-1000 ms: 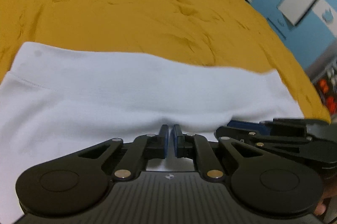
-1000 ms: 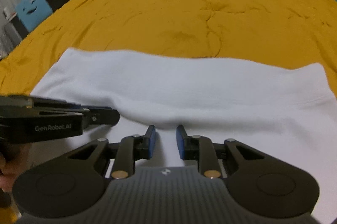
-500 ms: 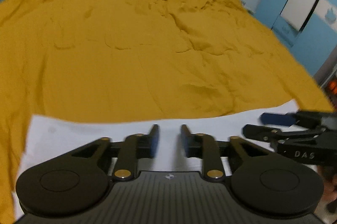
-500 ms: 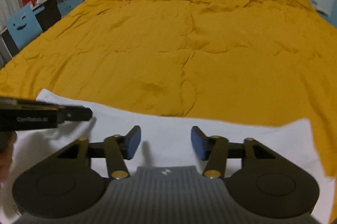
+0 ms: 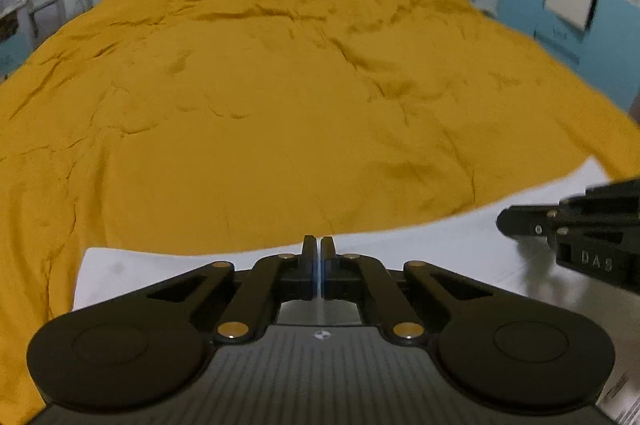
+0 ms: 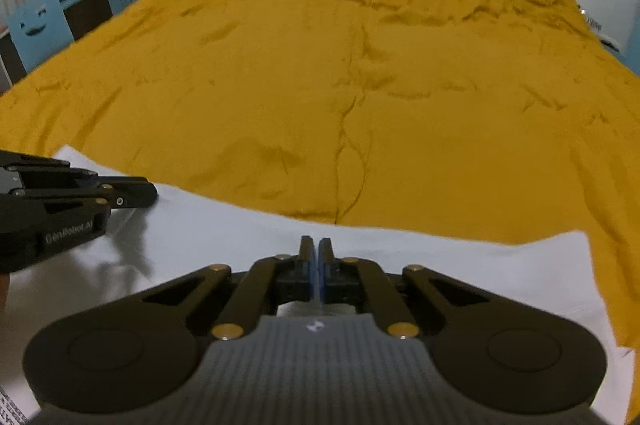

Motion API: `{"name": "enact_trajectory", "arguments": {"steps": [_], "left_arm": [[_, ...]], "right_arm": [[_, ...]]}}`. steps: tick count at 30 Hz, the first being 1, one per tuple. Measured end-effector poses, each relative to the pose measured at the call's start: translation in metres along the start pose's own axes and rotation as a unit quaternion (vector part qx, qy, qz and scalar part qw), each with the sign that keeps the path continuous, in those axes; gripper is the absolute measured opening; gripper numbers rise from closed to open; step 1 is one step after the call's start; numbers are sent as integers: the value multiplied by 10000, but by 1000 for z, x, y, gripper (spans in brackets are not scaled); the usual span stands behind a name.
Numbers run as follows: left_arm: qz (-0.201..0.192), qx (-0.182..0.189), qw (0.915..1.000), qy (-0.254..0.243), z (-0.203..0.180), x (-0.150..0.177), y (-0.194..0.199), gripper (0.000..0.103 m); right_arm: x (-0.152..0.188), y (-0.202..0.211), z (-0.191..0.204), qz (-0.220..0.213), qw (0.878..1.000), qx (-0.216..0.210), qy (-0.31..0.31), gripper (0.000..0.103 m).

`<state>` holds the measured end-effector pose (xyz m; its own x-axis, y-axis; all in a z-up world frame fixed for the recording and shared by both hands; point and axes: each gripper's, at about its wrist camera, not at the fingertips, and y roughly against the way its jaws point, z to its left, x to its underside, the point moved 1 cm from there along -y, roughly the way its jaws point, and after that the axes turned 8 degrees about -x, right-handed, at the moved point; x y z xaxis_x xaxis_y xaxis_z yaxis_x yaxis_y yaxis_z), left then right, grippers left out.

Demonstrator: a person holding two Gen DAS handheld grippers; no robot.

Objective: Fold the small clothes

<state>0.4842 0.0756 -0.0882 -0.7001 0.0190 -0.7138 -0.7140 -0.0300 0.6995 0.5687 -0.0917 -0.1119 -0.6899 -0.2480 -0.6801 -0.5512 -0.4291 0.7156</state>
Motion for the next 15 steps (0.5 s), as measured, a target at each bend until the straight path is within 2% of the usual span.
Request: {"name": "enact_trajectory", "arguments": {"steps": [3, 6, 8, 11, 15], "left_arm": [[-141, 6, 9997, 222, 6, -8, 2, 0], [59, 20, 9999, 144, 5, -10, -9, 0], [86, -120, 9998, 104, 8, -7, -11, 10], [123, -190, 9992, 320, 24, -4, -4, 14], [182, -244, 9988, 373, 43, -4, 21, 14]], "right_arm": [[-5, 8, -1, -266, 9996, 15, -65, 0], [-9, 1, -2, -184, 9998, 19, -116, 0], [-8, -5, -5, -36, 9998, 103, -150, 1], [-4, 5, -10, -94, 9994, 249, -203, 13], [1, 33, -18, -112, 9991, 304, -282, 14]]}}
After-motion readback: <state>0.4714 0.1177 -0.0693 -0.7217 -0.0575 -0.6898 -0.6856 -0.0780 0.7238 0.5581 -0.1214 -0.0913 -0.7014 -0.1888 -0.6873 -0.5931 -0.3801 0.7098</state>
